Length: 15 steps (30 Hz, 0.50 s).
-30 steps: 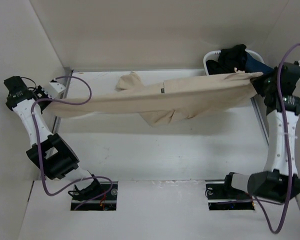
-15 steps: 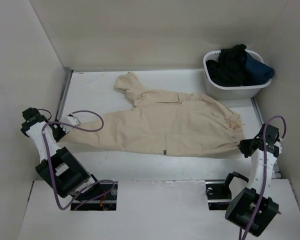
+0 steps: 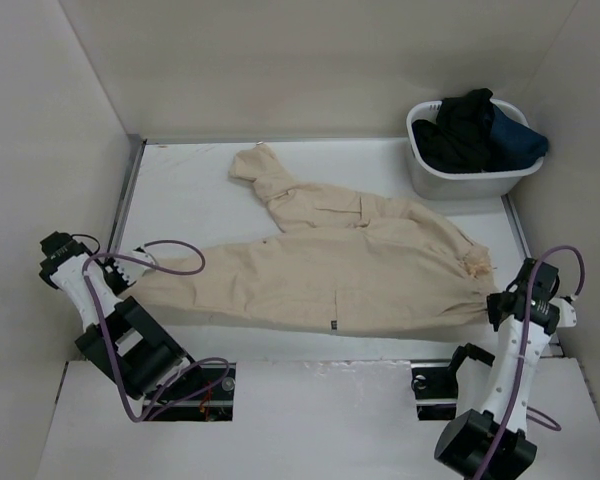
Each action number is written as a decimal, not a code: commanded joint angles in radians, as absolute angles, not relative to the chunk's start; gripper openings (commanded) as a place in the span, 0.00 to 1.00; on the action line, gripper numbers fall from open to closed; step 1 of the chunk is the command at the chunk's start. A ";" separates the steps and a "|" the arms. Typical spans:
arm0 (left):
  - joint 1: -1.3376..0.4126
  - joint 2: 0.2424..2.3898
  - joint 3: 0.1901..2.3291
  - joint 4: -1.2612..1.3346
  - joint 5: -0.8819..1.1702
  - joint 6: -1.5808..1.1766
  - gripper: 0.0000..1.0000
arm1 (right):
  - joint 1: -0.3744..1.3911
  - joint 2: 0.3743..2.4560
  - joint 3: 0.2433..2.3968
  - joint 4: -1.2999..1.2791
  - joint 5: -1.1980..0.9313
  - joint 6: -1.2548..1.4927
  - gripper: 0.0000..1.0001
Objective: Fold and stack the trousers
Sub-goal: Flatten the trousers out
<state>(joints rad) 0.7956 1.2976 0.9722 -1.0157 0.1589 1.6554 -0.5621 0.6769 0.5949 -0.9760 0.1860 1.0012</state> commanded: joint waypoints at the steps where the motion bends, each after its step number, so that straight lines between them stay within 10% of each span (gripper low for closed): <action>1: 0.803 1.256 0.985 -1.061 0.133 1.704 0.06 | -0.564 0.652 0.664 -1.063 0.288 1.015 0.10; 5: 0.812 1.266 0.992 -1.055 0.138 1.690 0.38 | -0.568 0.644 0.704 -1.091 0.333 1.028 0.60; 11: 0.799 1.348 1.411 -1.098 0.466 1.478 0.60 | -0.518 0.642 0.892 -0.851 0.338 0.916 0.62; 15: 0.441 1.494 1.632 -1.040 0.529 1.189 0.63 | -0.353 0.788 0.942 -0.571 0.321 0.726 0.64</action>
<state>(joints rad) 0.6613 1.4269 1.5330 -1.0523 0.3492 1.4097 -0.4416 0.7010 0.9062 -0.8433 0.3153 0.8829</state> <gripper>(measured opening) 0.626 0.631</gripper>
